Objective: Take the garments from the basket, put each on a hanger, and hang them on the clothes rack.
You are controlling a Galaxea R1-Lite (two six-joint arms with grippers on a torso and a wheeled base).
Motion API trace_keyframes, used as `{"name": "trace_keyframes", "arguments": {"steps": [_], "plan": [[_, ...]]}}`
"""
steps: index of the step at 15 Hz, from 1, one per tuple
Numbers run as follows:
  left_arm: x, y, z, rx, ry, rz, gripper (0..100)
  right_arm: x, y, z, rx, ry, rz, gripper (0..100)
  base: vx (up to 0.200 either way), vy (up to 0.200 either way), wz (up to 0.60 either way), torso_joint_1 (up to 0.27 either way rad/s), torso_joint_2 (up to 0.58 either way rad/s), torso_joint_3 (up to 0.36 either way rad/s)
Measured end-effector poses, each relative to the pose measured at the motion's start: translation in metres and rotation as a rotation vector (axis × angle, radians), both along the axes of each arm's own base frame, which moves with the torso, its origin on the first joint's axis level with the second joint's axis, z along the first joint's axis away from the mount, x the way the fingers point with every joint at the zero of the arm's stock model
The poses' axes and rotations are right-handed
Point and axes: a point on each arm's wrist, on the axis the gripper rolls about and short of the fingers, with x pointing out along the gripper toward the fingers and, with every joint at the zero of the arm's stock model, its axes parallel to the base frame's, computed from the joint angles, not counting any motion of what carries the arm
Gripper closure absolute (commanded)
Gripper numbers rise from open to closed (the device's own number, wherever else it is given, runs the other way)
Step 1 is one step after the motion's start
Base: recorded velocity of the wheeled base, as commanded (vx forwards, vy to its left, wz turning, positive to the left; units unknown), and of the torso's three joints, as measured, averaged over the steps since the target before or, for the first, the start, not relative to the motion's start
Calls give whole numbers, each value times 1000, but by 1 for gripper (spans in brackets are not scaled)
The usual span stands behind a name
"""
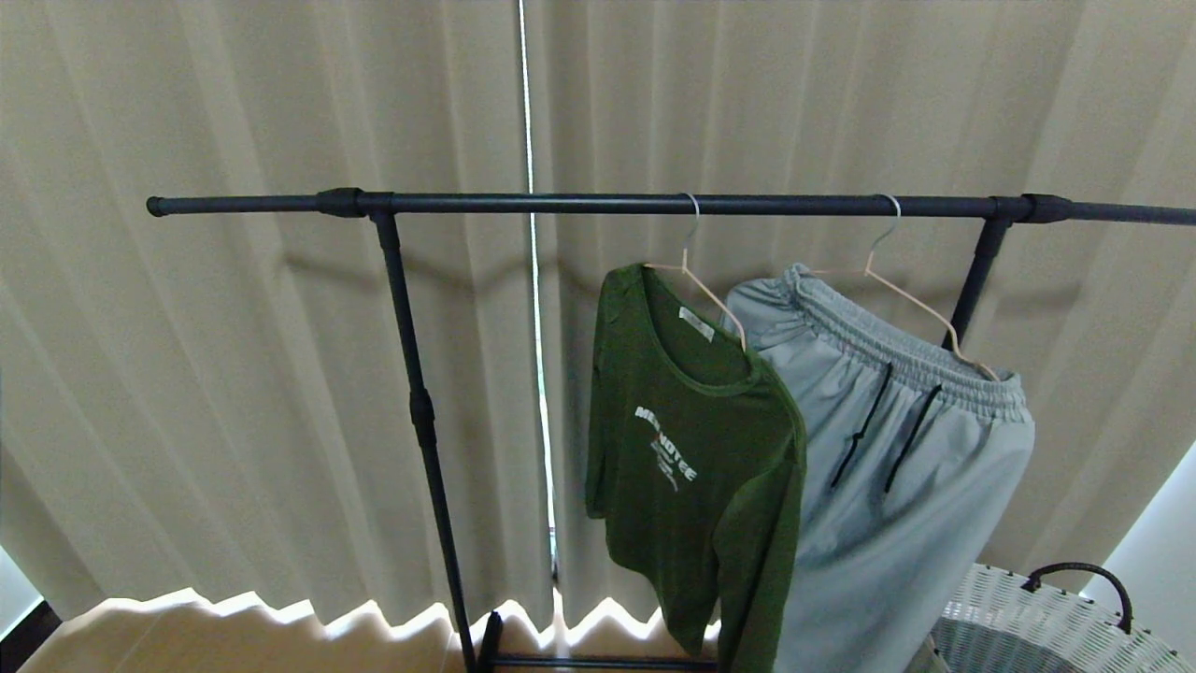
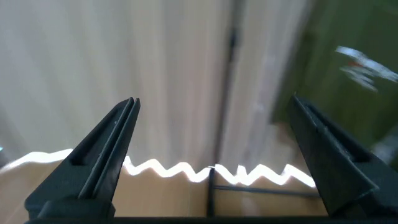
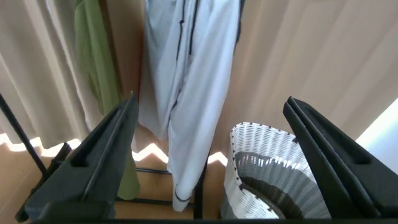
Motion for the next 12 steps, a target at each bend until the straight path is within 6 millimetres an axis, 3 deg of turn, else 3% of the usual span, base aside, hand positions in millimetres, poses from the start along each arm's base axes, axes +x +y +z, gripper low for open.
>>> {"name": "trace_keyframes", "arguments": {"steps": [6, 12], "plan": [[0, 0, 0, -53, -15, 4, 0, -5, -2, -1, -45, -56, 171, 0, 0, 0, 0, 0, 0, 0], [0, 0, 0, -58, -15, 7, 0, -8, -2, -2, -16, -89, 179, 0, 0, 0, 0, 0, 0, 0]]}}
